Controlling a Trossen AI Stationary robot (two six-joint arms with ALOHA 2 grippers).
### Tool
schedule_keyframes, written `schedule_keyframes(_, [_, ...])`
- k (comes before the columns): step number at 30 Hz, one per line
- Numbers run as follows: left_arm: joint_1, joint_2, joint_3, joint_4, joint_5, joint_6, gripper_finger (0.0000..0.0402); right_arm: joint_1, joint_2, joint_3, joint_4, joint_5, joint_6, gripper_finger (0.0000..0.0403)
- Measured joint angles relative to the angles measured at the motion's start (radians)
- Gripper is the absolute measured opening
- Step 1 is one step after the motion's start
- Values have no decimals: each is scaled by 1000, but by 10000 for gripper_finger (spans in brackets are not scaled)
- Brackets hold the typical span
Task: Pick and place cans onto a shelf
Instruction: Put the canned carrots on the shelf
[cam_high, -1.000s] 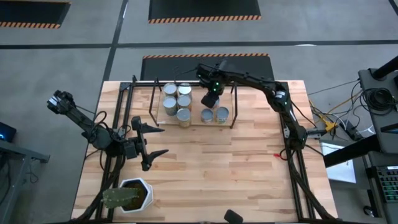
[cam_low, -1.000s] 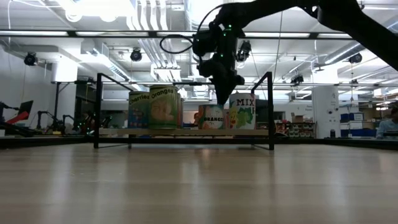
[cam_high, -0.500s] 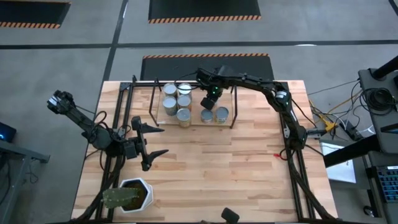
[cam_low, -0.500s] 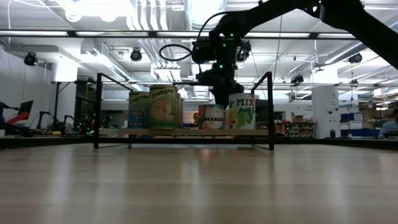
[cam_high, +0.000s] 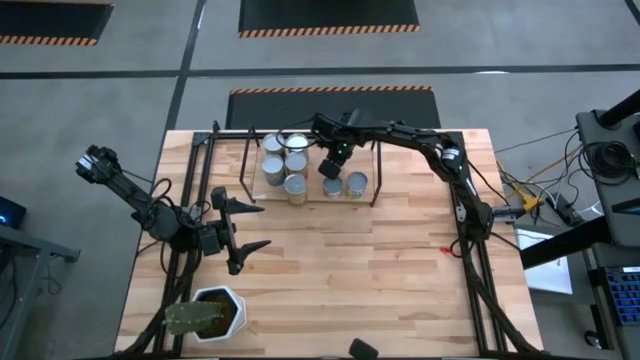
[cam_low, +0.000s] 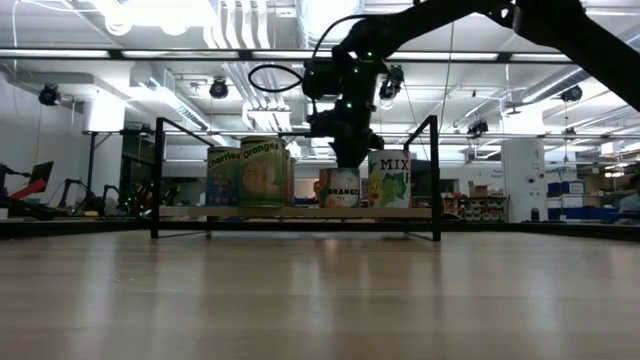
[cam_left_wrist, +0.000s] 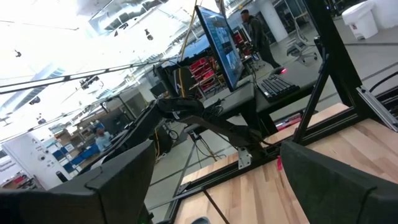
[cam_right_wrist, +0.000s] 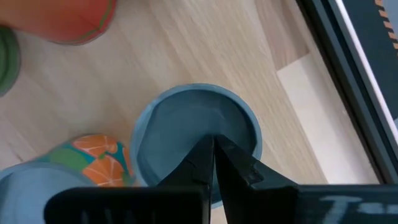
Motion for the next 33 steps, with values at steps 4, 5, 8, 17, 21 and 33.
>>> schedule_keyframes(4, [0, 0, 0, 0, 0, 0, 327, 5, 3, 20, -11, -3, -2, 9])
schedule_keyframes(5, [0, 0, 0, 0, 0, 0, 327, 6, 4, 27, -14, -6, -1, 9])
schedule_keyframes(8, [0, 0, 0, 0, 0, 0, 327, 7, 6, 46, -18, -10, 0, 9])
schedule_keyframes(17, [0, 0, 0, 0, 0, 0, 327, 8, 5, 97, -34, -3, 1, 9])
schedule_keyframes(21, [0, 0, 0, 0, 0, 0, 327, 8, 4, 82, -29, 2, 1, 9])
schedule_keyframes(33, [0, 0, 0, 0, 0, 0, 327, 10, 4, 24, -4, 6, 1, 9])
